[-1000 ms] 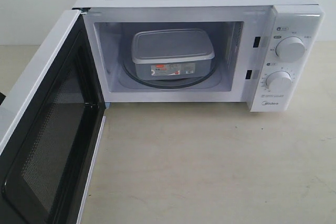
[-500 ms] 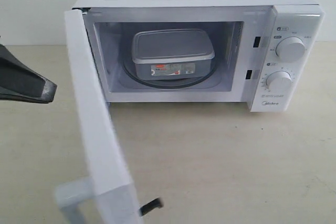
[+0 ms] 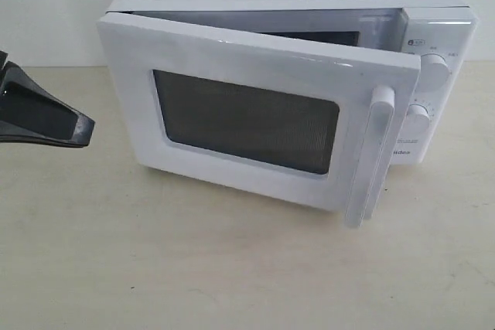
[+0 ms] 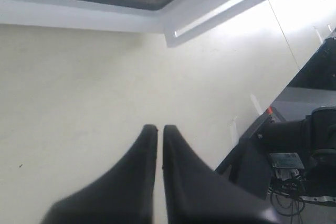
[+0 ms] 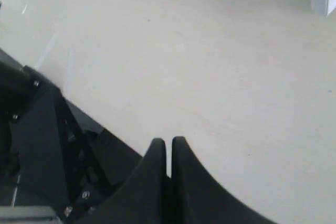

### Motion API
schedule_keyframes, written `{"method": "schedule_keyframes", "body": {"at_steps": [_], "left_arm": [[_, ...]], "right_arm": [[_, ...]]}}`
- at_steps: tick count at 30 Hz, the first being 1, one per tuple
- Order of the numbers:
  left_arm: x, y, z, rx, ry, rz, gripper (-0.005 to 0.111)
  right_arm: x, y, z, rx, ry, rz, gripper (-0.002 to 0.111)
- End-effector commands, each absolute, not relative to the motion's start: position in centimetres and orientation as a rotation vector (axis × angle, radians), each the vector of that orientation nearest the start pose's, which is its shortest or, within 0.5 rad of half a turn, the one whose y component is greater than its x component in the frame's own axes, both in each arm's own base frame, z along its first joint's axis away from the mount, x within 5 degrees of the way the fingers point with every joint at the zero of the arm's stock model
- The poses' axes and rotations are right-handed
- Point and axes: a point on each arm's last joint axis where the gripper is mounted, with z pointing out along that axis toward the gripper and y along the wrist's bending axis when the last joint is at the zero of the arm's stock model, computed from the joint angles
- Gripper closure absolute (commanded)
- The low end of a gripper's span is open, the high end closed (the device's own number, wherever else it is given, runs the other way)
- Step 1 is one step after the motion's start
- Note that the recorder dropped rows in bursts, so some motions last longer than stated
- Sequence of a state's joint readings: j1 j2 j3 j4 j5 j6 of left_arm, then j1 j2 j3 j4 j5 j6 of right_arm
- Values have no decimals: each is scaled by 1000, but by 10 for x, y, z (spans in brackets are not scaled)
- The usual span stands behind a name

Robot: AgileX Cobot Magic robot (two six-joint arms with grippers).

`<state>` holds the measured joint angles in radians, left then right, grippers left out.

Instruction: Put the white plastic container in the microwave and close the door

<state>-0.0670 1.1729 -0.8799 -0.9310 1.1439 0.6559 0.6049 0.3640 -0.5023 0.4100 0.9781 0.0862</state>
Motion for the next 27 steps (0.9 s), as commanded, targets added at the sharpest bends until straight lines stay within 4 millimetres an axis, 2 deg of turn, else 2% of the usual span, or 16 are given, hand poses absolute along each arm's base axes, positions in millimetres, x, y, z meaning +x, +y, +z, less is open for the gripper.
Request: {"method": "schedule_keyframes", "body": {"at_steps": [1,5,7,11,13,15,18,21,24,27], "left_arm": [[198,-81,313,508,2426,-1064,102],[198,-81,313,508,2426,-1064,102],[198,-81,313,508,2426,-1064,102],[198,-81,313,508,2426,-1064,102],[198,-81,313,508,2426,-1064,102],[198,-81,313,508,2426,-1064,102],[198,-81,313,508,2426,-1064,102],[200,-81,313,496,2419,-1051,102],[202,-80,313,480,2409,-1034,102],[203,-80,313,470,2403,-1023,102]], "right_arm": [[26,46,285,-334,2252,790,108],[18,35,287,-168,2148,692,108],[17,30,293,-147,2026,601,108],[20,17,318,-30,1511,492,108],[22,10,312,24,1331,445,108],[34,5,293,88,1241,410,108],[46,2,259,145,1227,380,108],[52,2,235,148,1287,357,108],[54,3,228,108,1320,310,108],[55,8,217,-35,1448,211,108]]}}
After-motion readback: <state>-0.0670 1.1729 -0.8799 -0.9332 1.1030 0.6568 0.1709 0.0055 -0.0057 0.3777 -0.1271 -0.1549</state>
